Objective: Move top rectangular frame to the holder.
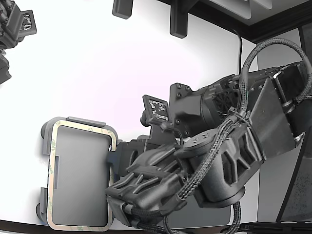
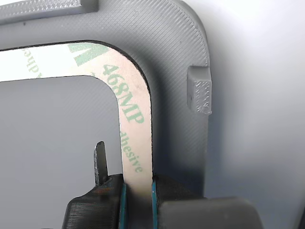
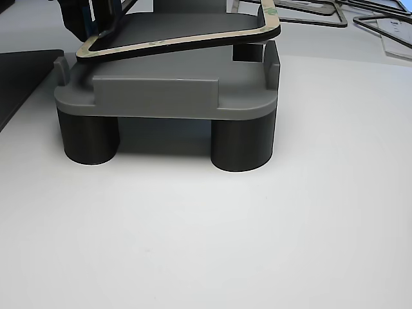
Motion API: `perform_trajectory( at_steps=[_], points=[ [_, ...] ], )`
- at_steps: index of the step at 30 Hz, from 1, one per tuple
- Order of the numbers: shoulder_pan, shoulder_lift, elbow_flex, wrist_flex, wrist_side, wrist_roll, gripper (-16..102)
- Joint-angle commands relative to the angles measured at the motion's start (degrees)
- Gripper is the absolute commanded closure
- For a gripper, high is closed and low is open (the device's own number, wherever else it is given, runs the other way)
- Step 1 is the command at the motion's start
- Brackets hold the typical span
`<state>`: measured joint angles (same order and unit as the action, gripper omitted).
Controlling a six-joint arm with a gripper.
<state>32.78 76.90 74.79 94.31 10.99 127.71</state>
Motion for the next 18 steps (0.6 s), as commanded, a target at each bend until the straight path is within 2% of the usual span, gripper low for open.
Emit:
perform_trajectory(
  at_steps=[1, 18],
  points=[
    [-0.88, 1.14, -0.79, 0.53, 0.0, 0.0, 97],
    [-1.05, 3.78, 3.69, -2.9, 0.09, 0.0, 97]
  ],
)
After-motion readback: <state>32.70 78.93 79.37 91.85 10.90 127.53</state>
